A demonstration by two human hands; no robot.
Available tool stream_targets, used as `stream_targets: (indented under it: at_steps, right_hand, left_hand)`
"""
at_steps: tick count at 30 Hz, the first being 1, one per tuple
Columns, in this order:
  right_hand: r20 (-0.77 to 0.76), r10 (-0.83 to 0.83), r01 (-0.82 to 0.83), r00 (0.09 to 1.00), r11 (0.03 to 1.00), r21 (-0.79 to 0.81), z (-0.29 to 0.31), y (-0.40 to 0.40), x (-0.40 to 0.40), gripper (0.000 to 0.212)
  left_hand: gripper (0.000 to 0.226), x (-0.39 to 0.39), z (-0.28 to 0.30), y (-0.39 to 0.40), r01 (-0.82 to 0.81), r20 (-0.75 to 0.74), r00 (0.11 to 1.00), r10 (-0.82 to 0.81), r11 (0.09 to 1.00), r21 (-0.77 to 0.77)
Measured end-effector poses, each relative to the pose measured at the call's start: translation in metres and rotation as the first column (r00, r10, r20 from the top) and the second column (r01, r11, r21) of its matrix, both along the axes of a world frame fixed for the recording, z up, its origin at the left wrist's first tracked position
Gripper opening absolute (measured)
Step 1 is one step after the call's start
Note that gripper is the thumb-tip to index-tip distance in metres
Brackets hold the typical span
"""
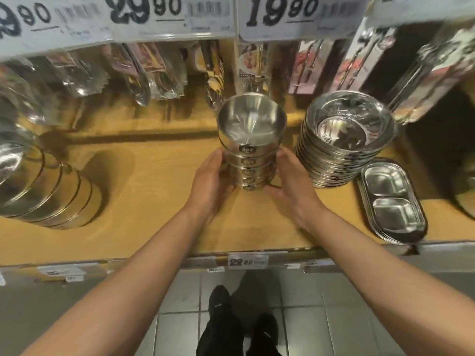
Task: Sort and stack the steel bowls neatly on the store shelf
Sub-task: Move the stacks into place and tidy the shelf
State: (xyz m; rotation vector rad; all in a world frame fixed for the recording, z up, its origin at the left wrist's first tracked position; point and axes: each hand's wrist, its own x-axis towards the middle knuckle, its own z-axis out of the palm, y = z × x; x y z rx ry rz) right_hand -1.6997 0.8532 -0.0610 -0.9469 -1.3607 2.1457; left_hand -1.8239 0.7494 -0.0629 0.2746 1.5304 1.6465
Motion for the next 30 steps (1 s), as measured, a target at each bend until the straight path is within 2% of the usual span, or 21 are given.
stream_targets:
  at_steps: [8,13,15,19,24,26,27,28,30]
  right_hand:
    - [0.084,0.021,-0.021,0.996,1.000,0.000,0.003,0.005,-0.014,0.038]
    - [0.141,0.023,-0.028,0.990,0.999,0.030,0.008,-0.002,-0.028,0.039]
    - [0.141,0.042,-0.051,0.989,0.997,0.059,0.007,-0.006,-0.031,0.042]
    - [0.138,0.060,-0.073,0.989,0.993,0.092,0.007,-0.010,-0.033,0.031]
    - [0.106,0.006,-0.007,0.994,1.000,0.011,0.010,-0.013,-0.028,0.037]
    - [0.158,-0.020,0.017,0.987,1.000,0.017,0.010,-0.019,-0.017,0.032]
    - [0.225,-0.016,0.000,0.974,0.997,0.073,0.010,-0.024,-0.011,0.036]
    - [0.294,0.007,-0.054,0.956,0.987,0.154,0.008,-0.030,-0.004,0.040]
    - [0.329,0.022,-0.073,0.944,0.987,0.144,0.009,-0.045,0.008,0.039]
  left_hand:
    - [0.027,-0.008,0.002,0.000,-0.011,-0.075,0.997,0.009,1.000,-0.029]
    - [0.028,-0.018,0.001,-0.007,-0.028,-0.070,0.997,0.025,0.999,-0.041]
    - [0.030,-0.022,0.000,-0.012,-0.038,-0.071,0.997,0.034,0.998,-0.051]
    - [0.031,-0.027,-0.001,-0.017,-0.056,-0.061,0.997,0.052,0.997,-0.051]
    - [0.043,-0.027,0.005,-0.026,-0.023,-0.058,0.998,0.019,0.997,-0.070]
    - [0.032,-0.026,0.008,-0.038,-0.081,-0.027,0.997,0.079,0.993,-0.082]
    - [0.029,-0.026,0.009,-0.047,-0.133,0.000,0.991,0.133,0.987,-0.091]
    - [0.033,-0.025,0.007,-0.057,-0.180,0.022,0.983,0.183,0.978,-0.105]
    - [0.036,-0.020,0.009,-0.083,-0.227,0.047,0.971,0.235,0.966,-0.126]
